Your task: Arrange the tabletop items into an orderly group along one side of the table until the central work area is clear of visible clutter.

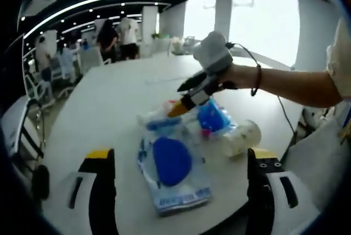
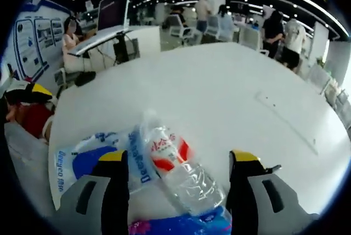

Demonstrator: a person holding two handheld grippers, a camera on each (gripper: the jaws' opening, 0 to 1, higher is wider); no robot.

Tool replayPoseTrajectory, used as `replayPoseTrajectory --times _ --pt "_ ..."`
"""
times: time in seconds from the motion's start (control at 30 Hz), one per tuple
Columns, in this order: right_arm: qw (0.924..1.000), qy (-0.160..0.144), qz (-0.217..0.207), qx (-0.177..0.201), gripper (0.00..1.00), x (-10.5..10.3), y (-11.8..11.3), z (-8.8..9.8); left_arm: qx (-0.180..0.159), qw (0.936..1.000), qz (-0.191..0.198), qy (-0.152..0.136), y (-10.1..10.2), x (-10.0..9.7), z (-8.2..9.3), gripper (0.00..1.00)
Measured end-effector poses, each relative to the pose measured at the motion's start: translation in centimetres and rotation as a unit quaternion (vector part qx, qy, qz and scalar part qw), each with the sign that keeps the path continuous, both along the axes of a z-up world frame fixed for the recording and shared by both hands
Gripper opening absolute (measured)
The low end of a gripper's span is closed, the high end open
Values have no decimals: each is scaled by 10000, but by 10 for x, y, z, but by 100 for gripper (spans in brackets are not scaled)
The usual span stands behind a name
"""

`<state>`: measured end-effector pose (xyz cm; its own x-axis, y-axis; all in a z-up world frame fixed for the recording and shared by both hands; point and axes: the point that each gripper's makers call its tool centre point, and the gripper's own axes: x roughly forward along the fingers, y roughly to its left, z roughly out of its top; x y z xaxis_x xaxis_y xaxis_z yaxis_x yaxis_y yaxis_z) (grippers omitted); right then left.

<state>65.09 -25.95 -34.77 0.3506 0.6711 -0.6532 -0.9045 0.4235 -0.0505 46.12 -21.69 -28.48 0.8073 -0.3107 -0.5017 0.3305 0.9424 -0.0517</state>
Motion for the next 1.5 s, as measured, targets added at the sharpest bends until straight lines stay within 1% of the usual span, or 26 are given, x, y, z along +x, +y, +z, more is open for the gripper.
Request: replayPoseTrajectory --times 0.07,0.1,0.17,0.23,0.3,0.33,0.4,0.47,0.53,0.67,0.7,0.77,0.8,0.83,0.87,1.0,1.1,1.3,1.5 --pt "9999 -58 101 -9 68 1 3 -1 9 10000 -5 7 0 0 0 97" --pt "9999 -38 128 -15 64 2 4 -3 17 10000 7 4 1 0 0 97" --pt "9998 31 201 -44 61 0 7 -7 21 10000 22 -11 1 0 0 96" --pt "9996 38 256 -116 58 0 9 -12 12 10000 21 -29 1 0 1 96" --pt "9991 -67 366 -201 51 1 10 -15 2 10000 21 -27 1 0 1 96" --pt "9989 -64 413 -225 50 1 12 -16 1 10000 26 -24 1 0 1 96" --pt "9990 -38 408 -161 48 3 15 -16 10 10000 38 -27 2 0 1 96" --pt "9986 -25 505 -143 45 2 18 -16 38 10000 25 0 2 0 0 95" --pt "9985 -40 507 -207 44 5 20 -18 34 10000 -4 43 1 -1 -1 95" --pt "9980 -24 520 -353 43 10 20 -22 -3 10000 -22 -17 0 0 1 95" --pt "9973 -62 581 -433 42 10 20 -24 4 10000 -26 -8 0 0 1 95" --pt "9935 -314 823 -723 42 14 18 -28 17 10000 -25 26 0 -1 0 95" --pt "9923 -358 857 -822 41 15 17 -29 16 10000 -25 28 1 -1 -1 95" --pt "9905 -370 944 -926 41 15 17 -31 8 10000 -23 21 1 -1 0 95" --pt "9908 -346 926 -920 40 15 20 -31 -7 10000 -19 1 0 0 1 95" --pt "9882 -261 997 -1133 39 16 19 -31 -9 10000 -23 4 0 0 1 95" --pt "9869 -300 1058 -1181 38 16 20 -31 -27 10000 0 -24 0 0 2 94" --pt "9877 -282 952 -1208 36 16 19 -30 -31 10000 18 -46 1 1 4 94" --pt "9873 -515 877 -1218 34 16 20 -28 -35 10000 51 -71 2 1 5 93"
